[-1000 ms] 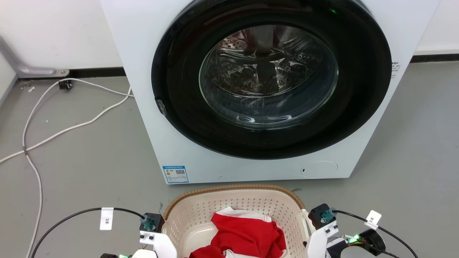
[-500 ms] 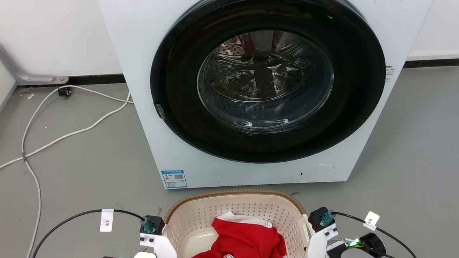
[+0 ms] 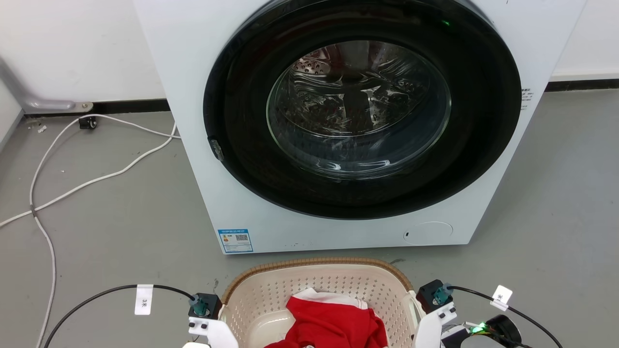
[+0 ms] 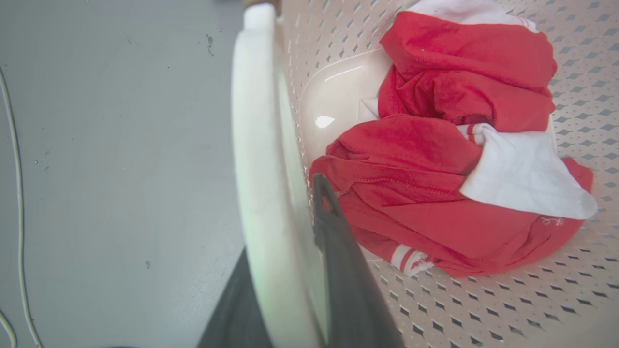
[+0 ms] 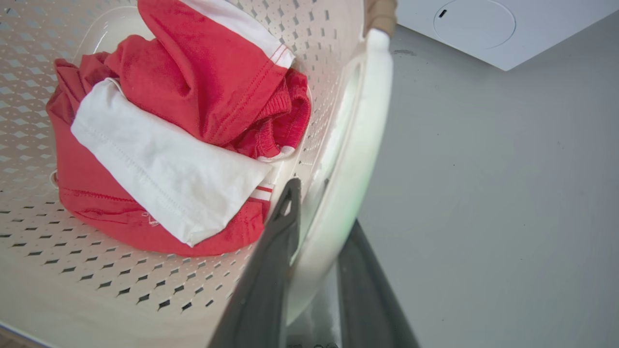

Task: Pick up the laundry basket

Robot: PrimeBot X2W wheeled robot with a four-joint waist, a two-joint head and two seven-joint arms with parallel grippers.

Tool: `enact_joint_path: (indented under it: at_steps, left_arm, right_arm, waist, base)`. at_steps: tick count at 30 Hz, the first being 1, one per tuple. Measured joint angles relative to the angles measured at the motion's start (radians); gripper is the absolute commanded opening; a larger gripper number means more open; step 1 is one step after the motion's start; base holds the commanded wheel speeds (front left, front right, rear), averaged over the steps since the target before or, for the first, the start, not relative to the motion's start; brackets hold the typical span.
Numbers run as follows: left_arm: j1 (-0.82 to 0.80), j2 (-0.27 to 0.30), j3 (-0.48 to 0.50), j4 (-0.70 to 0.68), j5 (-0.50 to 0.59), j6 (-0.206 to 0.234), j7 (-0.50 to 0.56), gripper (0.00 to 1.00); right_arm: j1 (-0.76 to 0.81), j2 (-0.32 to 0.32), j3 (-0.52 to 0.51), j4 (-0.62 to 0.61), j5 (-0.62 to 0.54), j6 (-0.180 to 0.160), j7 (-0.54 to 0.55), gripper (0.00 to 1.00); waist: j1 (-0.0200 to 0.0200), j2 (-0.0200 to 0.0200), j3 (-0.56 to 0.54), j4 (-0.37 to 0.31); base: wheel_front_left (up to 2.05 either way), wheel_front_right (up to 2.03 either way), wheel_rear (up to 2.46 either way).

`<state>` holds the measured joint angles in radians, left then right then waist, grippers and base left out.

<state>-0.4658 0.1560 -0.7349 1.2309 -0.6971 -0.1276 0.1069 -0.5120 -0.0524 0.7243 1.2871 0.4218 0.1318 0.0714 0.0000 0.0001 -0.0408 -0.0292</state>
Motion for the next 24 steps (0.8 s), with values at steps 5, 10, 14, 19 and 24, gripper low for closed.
enact_joint_path:
  at_steps: [5, 10, 14, 19, 24]
  left_arm:
    - [-0.002, 0.002, -0.017, 0.003, -0.021, 0.000, -0.004, 0.00]
    - [-0.002, 0.002, -0.033, 0.007, -0.037, 0.000, -0.008, 0.00]
    - [-0.004, 0.003, -0.045, 0.009, -0.050, 0.000, -0.009, 0.00]
    - [-0.006, 0.006, -0.061, 0.010, -0.065, 0.000, -0.013, 0.00]
    - [-0.007, 0.008, -0.075, 0.012, -0.082, 0.000, -0.014, 0.00]
  right_arm:
    - [0.000, -0.001, 0.002, 0.000, 0.003, 0.000, 0.001, 0.00]
    - [0.002, -0.002, 0.004, 0.000, 0.004, 0.000, 0.001, 0.00]
    - [0.002, -0.002, 0.006, 0.000, 0.009, 0.000, 0.006, 0.00]
    - [0.002, -0.001, 0.006, 0.000, 0.010, 0.000, 0.008, 0.00]
    - [0.002, -0.001, 0.006, 0.000, 0.010, 0.000, 0.009, 0.00]
  waist:
    - [0.0000, 0.0000, 0.001, 0.000]
    - [0.0000, 0.0000, 0.003, 0.000]
    - [0.0000, 0.0000, 0.005, -0.001]
    - [0.0000, 0.0000, 0.008, 0.000]
    - [0.0000, 0.0000, 0.008, 0.002]
  base:
    - [0.00, 0.00, 0.00]
    - [0.00, 0.00, 0.00]
    - [0.00, 0.00, 0.00]
    - [0.00, 0.00, 0.00]
    - [0.00, 0.00, 0.00]
